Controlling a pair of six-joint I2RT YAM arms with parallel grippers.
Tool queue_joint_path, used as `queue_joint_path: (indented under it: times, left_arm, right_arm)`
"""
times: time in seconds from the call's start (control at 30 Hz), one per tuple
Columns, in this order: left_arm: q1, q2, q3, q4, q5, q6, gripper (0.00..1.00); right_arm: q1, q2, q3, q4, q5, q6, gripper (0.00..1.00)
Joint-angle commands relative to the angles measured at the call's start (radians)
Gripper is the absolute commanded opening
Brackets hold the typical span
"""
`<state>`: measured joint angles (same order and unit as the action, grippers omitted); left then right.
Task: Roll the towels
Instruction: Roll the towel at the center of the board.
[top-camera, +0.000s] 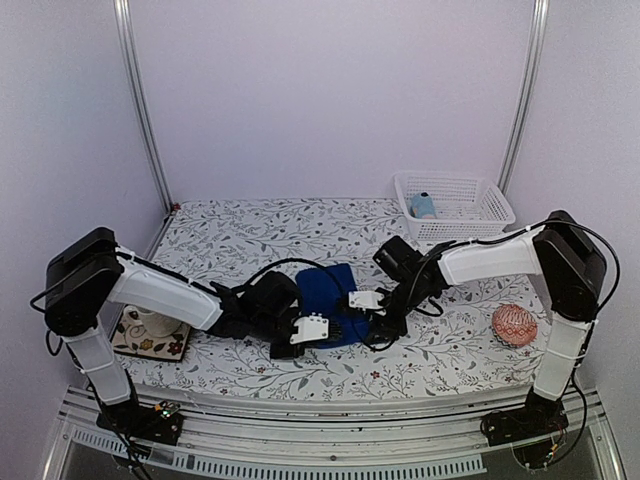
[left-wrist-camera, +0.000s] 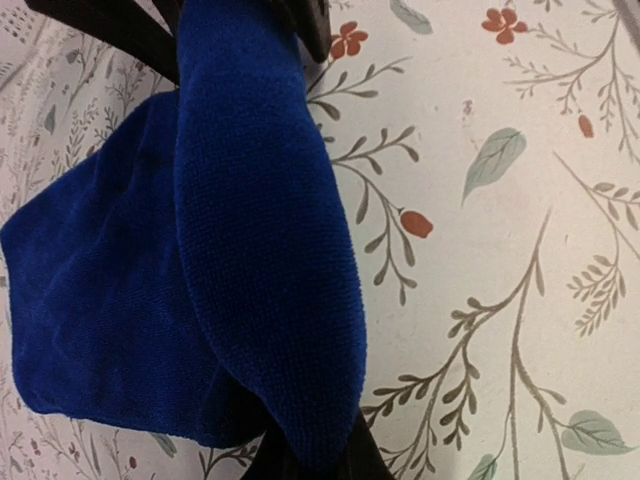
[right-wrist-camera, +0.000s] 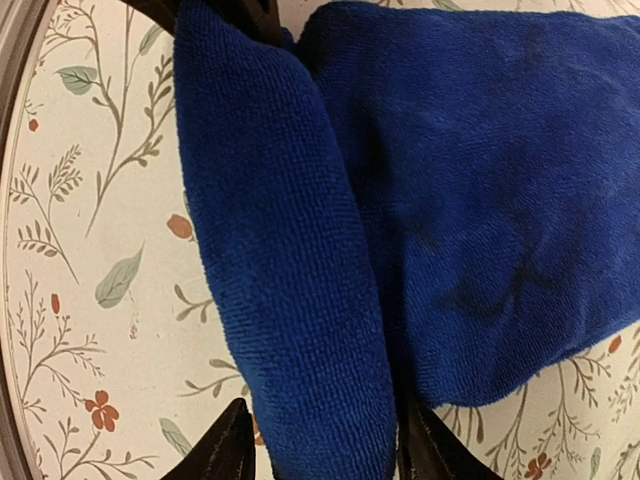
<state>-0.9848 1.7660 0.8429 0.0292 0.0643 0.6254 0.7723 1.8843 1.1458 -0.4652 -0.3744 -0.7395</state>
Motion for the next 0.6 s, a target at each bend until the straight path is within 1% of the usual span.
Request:
queue_joint_path:
  times: [0.0, 0.1, 0.23, 0.4, 0.47, 0.57]
  left_arm:
    - [0.043, 0.050, 0.073, -0.173, 0.193, -0.052, 0.00]
    - [0.069, 0.085, 0.118, -0.227, 0.252, -0.071, 0.00]
    - [0.122, 0.115, 0.171, -0.294, 0.341, -0.087, 0.00]
    - [0.186, 0.138, 0.218, -0.349, 0.450, -0.117, 0.00]
    - [0.208, 0.142, 0.228, -0.359, 0.484, -0.126, 0.00]
    - [0.228, 0.159, 0.248, -0.380, 0.520, -0.131, 0.00]
  right_arm:
    - [-0.013, -0.082, -0.056, 0.091, 0.088, -0.024, 0.51]
    - [-0.012, -0.130, -0.113, 0.174, 0.127, -0.040, 0.52]
    - [-0.012, -0.202, -0.228, 0.352, 0.161, -0.104, 0.55]
    - [-0.010, -0.294, -0.374, 0.506, 0.133, -0.228, 0.58]
    - [-0.010, -0.328, -0.418, 0.552, 0.118, -0.277, 0.60]
    - [-0.003, -0.326, -0.439, 0.582, 0.121, -0.319, 0.60]
